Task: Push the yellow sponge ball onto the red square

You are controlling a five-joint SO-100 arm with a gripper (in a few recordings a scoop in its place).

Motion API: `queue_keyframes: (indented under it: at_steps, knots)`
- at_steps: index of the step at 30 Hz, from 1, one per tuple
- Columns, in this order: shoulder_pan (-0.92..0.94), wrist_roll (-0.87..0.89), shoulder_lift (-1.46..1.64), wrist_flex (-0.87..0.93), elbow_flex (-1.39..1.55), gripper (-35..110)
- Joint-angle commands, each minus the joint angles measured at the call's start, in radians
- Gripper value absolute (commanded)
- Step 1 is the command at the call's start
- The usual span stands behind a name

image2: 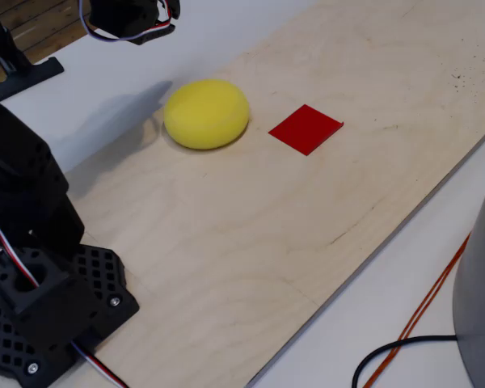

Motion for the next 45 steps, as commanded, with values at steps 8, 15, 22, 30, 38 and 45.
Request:
queue_keyframes:
  at_steps: [8, 15, 22, 30, 38, 45]
  knots:
    - [0.008, 0.011, 0.133, -0.091, 0.196, 0]
    - [0.005, 0.012, 0.307, -0.091, 0.356, 0]
    - [0.011, 0.015, 0.451, -0.091, 0.443, 0]
    - [0.037, 0.006, 0.632, -0.092, 0.535, 0]
    - [0.054, -0.02, 0.581, -0.104, 0.508, 0]
    - [0.089, -0.037, 0.436, -0.233, 0.479, 0]
